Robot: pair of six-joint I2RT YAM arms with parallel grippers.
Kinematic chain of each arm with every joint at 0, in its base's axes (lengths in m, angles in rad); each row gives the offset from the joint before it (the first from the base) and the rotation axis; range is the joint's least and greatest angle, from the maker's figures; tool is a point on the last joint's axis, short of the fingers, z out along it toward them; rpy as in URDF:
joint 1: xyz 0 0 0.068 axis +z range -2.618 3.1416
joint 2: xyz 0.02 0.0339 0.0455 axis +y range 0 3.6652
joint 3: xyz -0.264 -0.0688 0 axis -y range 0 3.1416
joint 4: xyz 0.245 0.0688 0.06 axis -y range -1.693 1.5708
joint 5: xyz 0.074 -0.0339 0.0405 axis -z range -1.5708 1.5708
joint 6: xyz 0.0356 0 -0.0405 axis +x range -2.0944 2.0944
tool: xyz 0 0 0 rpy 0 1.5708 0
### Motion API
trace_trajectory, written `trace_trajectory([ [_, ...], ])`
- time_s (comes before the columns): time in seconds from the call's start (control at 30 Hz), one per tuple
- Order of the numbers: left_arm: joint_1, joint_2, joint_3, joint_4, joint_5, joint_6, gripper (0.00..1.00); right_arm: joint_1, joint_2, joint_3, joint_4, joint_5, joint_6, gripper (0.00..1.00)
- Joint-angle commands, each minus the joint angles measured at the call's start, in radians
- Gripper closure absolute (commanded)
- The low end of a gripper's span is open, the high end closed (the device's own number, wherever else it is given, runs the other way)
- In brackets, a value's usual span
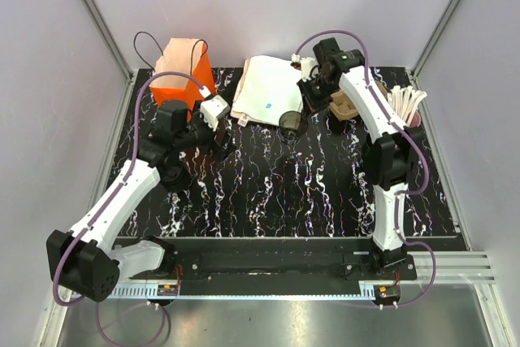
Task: Pack the takeout coffee
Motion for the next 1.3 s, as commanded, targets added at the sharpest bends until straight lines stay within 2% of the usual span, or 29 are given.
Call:
trace_trajectory([
  [0.0, 0.004, -0.004, -0.014, 0.063, -0.006, 0.001, 0.01, 0.020, 0.061, 0.093, 0.018, -0.012, 0.048, 1.00],
  [0.47, 0.004, -0.004, -0.013, 0.063, -0.006, 0.001, 0.01, 0.074, 0.211, 0.185, 0.007, 0.033, 0.090, 1.00],
  [0.9, 0.006, -0.009, -0.014, 0.066, -0.006, 0.001, 0.01, 0.086, 0.265, 0.194, 0.004, 0.053, 0.091, 1.00],
  [1.13, 0.007, -0.009, -0.016, 0.066, -0.006, 0.000, 0.01, 0.091, 0.276, 0.198, 0.005, 0.057, 0.088, 0.96],
  [1.27, 0.006, -0.009, -0.016, 0.068, -0.004, -0.002, 0.01, 0.092, 0.274, 0.200, 0.005, 0.059, 0.087, 0.91],
])
